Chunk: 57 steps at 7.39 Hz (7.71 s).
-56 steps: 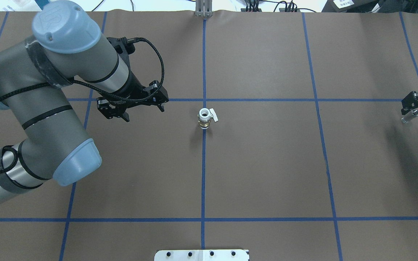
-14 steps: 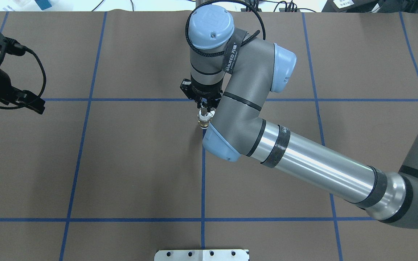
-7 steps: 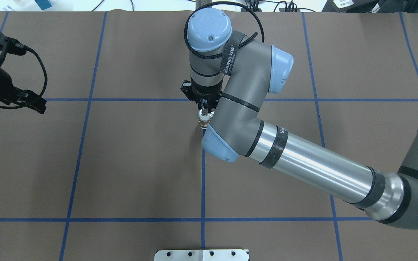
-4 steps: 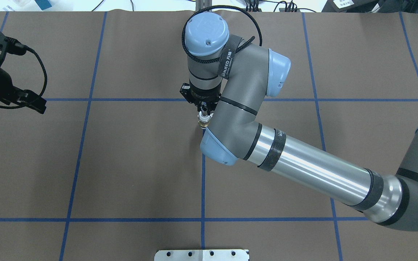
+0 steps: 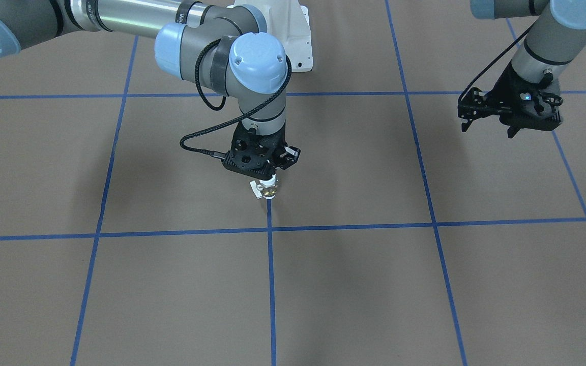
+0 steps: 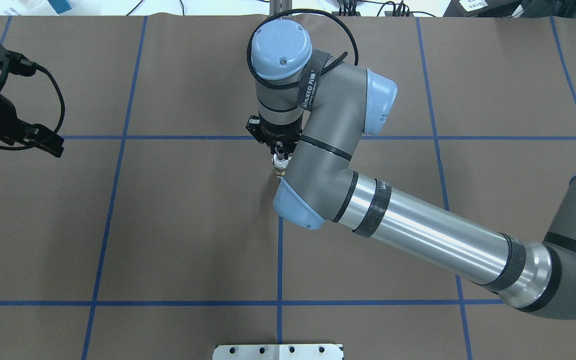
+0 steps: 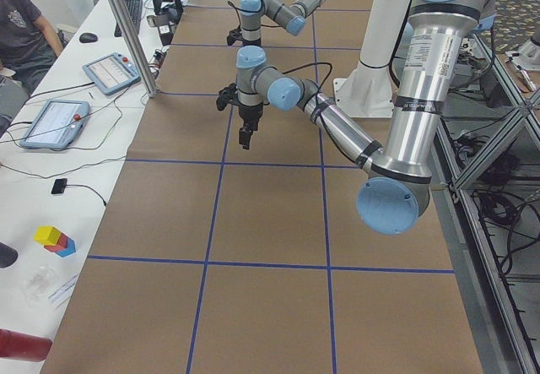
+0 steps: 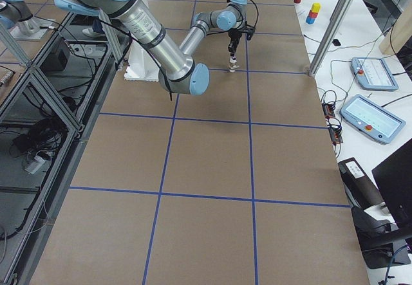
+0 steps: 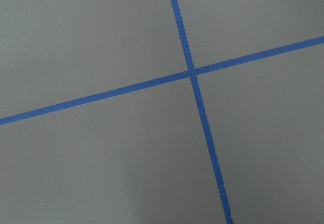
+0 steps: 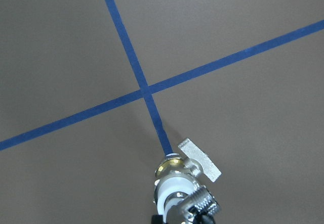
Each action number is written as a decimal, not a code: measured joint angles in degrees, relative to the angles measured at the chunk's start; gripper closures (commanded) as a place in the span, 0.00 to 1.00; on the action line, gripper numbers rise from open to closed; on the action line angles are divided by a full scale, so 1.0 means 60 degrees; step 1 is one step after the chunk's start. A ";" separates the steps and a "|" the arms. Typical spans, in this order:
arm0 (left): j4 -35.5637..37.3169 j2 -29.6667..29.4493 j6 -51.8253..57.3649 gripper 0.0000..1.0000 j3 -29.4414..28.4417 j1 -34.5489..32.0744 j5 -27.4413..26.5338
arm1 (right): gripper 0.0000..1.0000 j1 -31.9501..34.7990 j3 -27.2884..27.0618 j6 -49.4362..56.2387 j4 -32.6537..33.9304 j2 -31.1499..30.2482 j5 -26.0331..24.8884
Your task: Assemble PPR valve and pipe with both arms
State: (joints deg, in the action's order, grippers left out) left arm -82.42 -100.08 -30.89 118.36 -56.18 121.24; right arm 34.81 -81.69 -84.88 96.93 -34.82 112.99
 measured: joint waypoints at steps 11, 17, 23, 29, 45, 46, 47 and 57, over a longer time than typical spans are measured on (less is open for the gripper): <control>0.0056 -0.0048 -0.0343 0.00 0.0011 0.0032 0.0062 | 0.01 0.0028 0.0196 0.0084 0.0003 0.0076 -0.0082; 0.0043 -0.0093 -0.0274 0.00 0.0032 -0.0021 0.0173 | 0.01 0.0765 -0.2329 0.0683 0.0499 -0.1570 0.0246; 0.0033 0.0749 0.1827 0.00 0.0302 -0.1580 0.1437 | 0.00 0.4397 -0.5338 0.7092 0.0433 -0.6994 0.2173; 0.0065 0.1333 0.4127 0.00 -0.0769 -0.2979 0.1653 | 0.01 0.7342 -0.5248 1.2182 0.0433 -0.9507 0.3370; 0.0731 0.1281 0.4263 0.00 -0.1038 -0.3877 0.2247 | 0.00 0.7812 -0.4853 1.2807 0.0415 -0.9590 0.3280; 0.0733 0.1278 0.4267 0.00 -0.0982 -0.3890 0.2231 | 0.01 0.7822 -0.4857 1.2870 0.0416 -0.9590 0.3278; 0.0742 0.1285 0.4268 0.00 -0.0885 -0.3911 0.2224 | 0.01 0.7822 -0.4854 1.2900 0.0422 -0.9582 0.3282; 0.0780 0.1471 0.4269 0.00 -0.0573 -0.4011 0.2220 | 0.01 0.7821 -0.4841 1.2883 0.0428 -0.9519 0.3418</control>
State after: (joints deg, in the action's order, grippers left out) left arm -77.74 -91.25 -5.27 114.92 -80.24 134.56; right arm 81.74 -110.73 -7.59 99.49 -91.94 133.50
